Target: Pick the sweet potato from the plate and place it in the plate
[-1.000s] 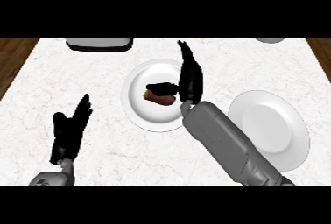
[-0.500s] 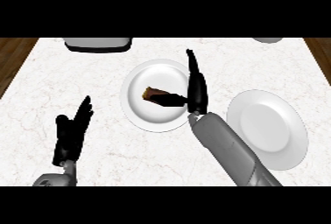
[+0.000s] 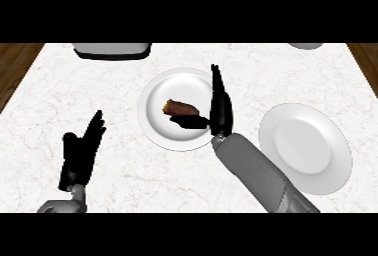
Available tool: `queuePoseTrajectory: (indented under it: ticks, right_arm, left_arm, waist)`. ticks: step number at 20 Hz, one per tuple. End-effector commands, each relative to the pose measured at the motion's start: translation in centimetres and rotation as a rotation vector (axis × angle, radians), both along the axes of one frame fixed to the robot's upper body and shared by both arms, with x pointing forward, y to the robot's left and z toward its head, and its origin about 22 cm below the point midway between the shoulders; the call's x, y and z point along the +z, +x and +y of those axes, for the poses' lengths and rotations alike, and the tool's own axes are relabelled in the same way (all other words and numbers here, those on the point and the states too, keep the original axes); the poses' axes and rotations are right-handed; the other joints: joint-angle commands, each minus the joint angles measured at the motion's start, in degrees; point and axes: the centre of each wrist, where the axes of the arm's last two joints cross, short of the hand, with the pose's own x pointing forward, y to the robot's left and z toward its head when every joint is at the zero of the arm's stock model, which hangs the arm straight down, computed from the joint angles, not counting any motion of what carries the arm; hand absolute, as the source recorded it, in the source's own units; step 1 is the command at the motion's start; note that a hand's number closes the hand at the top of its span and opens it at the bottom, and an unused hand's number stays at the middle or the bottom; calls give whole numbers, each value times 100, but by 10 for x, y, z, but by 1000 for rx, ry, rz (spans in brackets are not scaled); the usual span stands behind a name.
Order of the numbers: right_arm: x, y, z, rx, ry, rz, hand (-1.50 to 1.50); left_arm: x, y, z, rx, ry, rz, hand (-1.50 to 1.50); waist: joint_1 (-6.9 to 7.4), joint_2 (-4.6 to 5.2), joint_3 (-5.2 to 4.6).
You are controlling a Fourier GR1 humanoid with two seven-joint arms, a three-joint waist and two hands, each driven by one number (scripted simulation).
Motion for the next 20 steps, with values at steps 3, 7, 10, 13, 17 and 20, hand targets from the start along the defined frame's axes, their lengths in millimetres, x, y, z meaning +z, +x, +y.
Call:
queuePoseTrajectory:
  ticks: [3,7,10,13,17,20]
  right_arm:
    - [-7,10,-6,-47,-47,55,-150]
    - [-21,-1,-4,-84,-58,39,-150]
    - [-32,8,-25,-107,-90,45,-150]
    - [-33,5,-25,-116,-84,68,-150]
    - [-32,-12,-16,-115,-97,75,-150]
    - [-30,6,-49,-132,-116,84,-150]
  left_arm:
    - [-1,-2,-6,6,2,3,0]
    - [2,5,-16,-1,-9,21,0]
    - [1,7,15,15,-2,7,0]
    - [-17,10,-13,7,-6,19,0]
    - [-12,-4,11,11,-18,14,0]
    - [-3,-4,7,26,-11,5,0]
  waist:
    - [-19,-3,-1]
    - [34,8,1]
    - [-46,-1,-1]
    - [-76,-7,-2]
    - [-129,-36,-4]
    - [-101,-24,-2]
